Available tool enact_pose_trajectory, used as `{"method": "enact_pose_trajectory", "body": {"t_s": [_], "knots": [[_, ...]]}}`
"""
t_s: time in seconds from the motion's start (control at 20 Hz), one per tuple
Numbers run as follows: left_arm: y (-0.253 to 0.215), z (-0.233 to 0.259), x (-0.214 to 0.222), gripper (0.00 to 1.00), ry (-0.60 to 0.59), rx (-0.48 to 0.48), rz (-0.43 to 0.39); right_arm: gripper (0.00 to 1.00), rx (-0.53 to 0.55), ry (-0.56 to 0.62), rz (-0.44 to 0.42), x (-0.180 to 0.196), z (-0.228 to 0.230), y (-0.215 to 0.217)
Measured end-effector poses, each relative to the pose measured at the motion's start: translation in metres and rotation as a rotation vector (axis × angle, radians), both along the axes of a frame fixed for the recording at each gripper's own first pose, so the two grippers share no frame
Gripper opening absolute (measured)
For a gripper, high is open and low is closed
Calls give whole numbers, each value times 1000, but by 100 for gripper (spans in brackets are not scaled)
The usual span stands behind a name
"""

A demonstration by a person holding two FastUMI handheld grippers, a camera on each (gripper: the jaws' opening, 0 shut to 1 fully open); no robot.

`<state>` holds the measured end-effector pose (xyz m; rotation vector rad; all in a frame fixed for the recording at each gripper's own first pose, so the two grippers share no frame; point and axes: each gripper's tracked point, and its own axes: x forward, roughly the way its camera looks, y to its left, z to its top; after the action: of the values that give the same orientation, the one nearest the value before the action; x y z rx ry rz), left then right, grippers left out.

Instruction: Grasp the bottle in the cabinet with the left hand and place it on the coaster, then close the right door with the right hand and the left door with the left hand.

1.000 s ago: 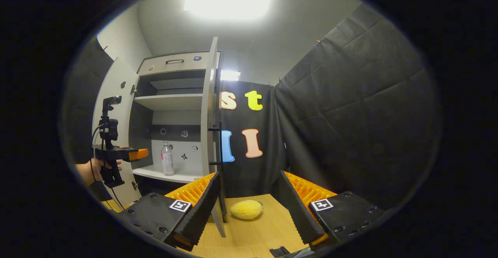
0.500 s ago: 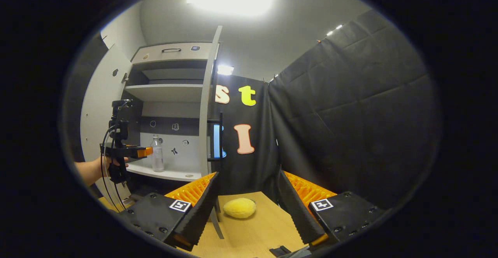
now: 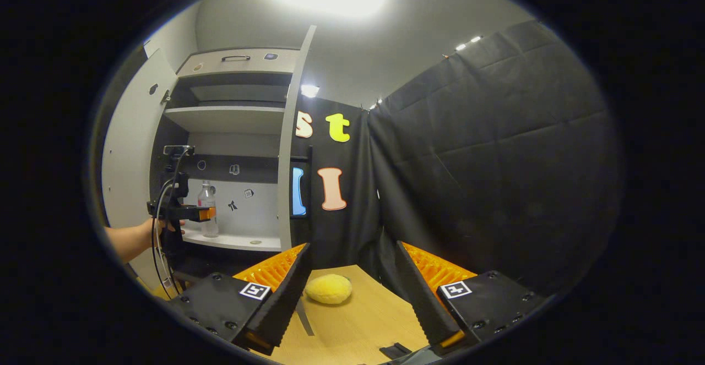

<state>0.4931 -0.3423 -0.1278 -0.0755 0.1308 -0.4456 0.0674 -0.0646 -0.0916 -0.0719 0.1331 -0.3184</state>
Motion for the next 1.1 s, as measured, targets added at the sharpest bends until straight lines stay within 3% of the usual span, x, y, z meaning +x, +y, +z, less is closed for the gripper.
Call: {"method": "enact_pose_trajectory", "body": {"t_s": [0.1,0.15,0.2,0.25,0.3,0.4,0.6,0.9,0.95,1.0,1.1], "knots": [[-1,-9,10,91,10,10,8,92,-8,7,-1,2,-1,2],[-1,-11,11,98,18,18,12,92,-10,10,1,2,-2,3],[-1,-14,12,98,28,23,12,92,-11,12,4,3,-2,4],[-3,-16,13,90,36,24,5,92,-12,13,9,3,-2,4],[-4,-19,14,96,44,23,3,92,-15,12,12,2,-2,5],[-3,-19,15,71,43,26,5,96,-18,14,22,1,-3,6],[3,-14,7,72,52,-3,20,92,-9,11,46,-6,-3,8],[23,23,-30,72,-18,-42,43,96,32,0,91,-15,-1,5],[26,27,-38,79,-21,-41,44,92,42,1,102,-16,-2,5],[29,30,-47,72,-26,-39,46,92,50,1,111,-18,-2,4],[35,35,-67,72,-36,-33,49,96,59,0,131,-24,-2,2]]}}
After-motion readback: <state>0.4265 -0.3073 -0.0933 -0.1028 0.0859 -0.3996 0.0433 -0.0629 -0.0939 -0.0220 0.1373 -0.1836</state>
